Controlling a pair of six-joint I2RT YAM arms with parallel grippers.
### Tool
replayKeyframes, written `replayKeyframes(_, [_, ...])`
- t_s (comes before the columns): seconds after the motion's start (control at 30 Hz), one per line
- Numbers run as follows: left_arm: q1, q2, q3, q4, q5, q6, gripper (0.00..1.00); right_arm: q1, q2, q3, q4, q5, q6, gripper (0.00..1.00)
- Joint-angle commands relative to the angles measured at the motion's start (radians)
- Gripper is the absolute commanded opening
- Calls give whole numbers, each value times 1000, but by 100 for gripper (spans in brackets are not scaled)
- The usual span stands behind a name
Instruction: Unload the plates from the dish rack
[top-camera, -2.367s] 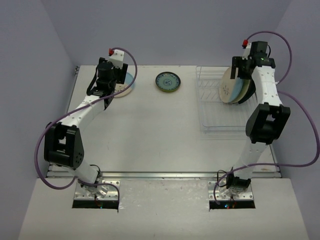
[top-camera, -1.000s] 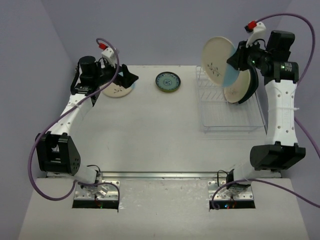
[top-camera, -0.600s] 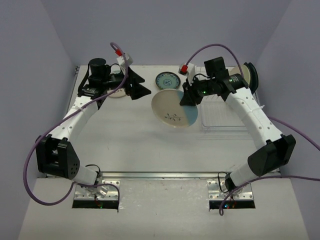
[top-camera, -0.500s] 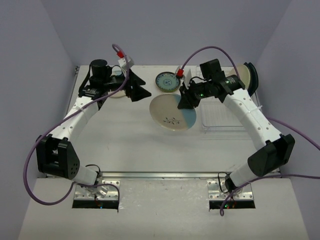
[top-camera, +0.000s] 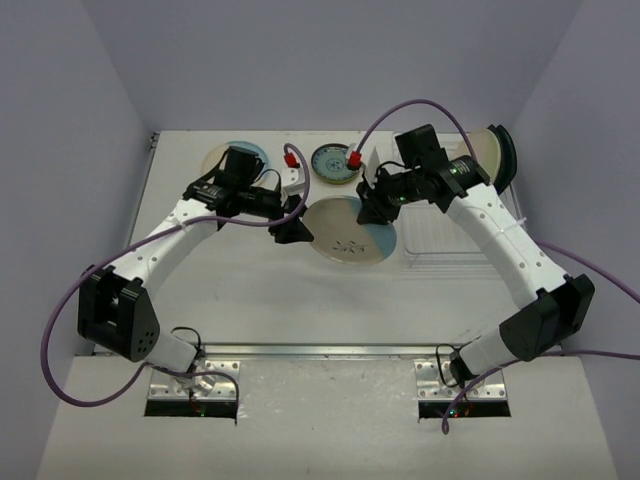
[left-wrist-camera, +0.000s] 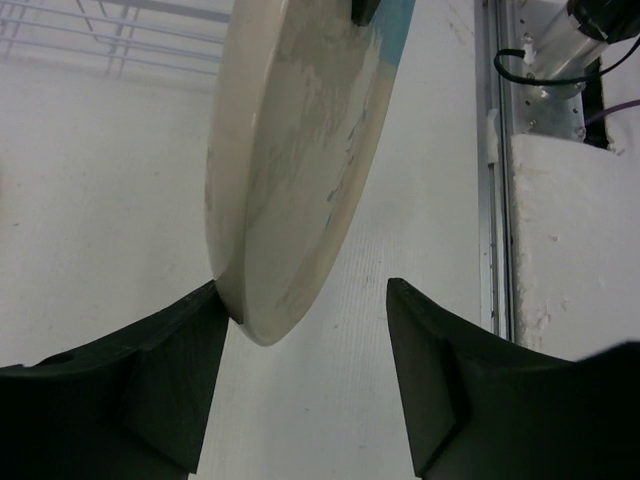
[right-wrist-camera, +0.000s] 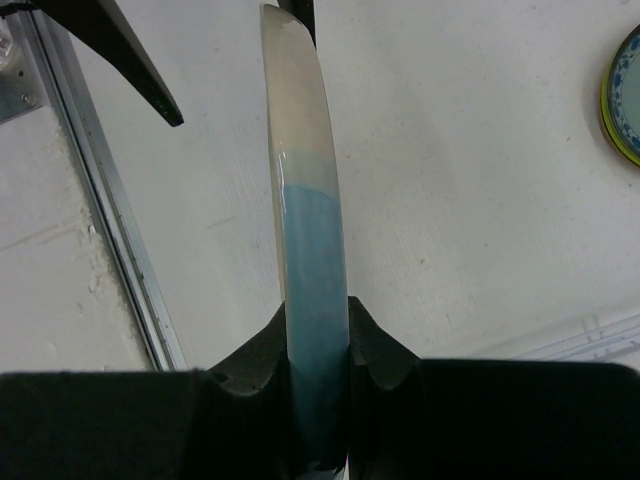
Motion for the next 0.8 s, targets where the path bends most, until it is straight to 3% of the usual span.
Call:
replayKeyframes(0.0, [-24, -7, 0, 41, 39, 14, 56, 12, -74, 16, 151, -72, -11, 0])
replayKeyframes(0.2, [-11, -53, -70, 275, 15, -162, 53, 20, -106, -7, 132, -112, -21, 0])
replayKeyframes(0.3, [-12, -34, -49, 283, 78, -203, 40, 20, -115, -23, 134, -114, -24, 0])
replayKeyframes(0.5, [-12, -17, -31, 306, 149, -284, 4, 20, -109, -34, 164, -91, -6, 1])
replayKeyframes(0.57, [-7, -17, -39, 336, 148, -335, 0, 20, -98, -40, 194, -41, 29, 12])
replayKeyframes(0.6, [-1, -14, -41, 357, 145, -376, 0, 18, -91, -39, 214, 21, 51, 23])
replayKeyframes(0.67, [36, 6, -34, 373, 149, -445, 0, 11, -69, -31, 231, 92, 113, 69])
replayKeyframes(0.7, [59, 17, -28, 378, 155, -479, 0, 3, -57, -25, 235, 113, 132, 83])
replayKeyframes(0.77, [116, 42, -20, 408, 181, -534, 0, -20, -48, -14, 249, 135, 171, 96])
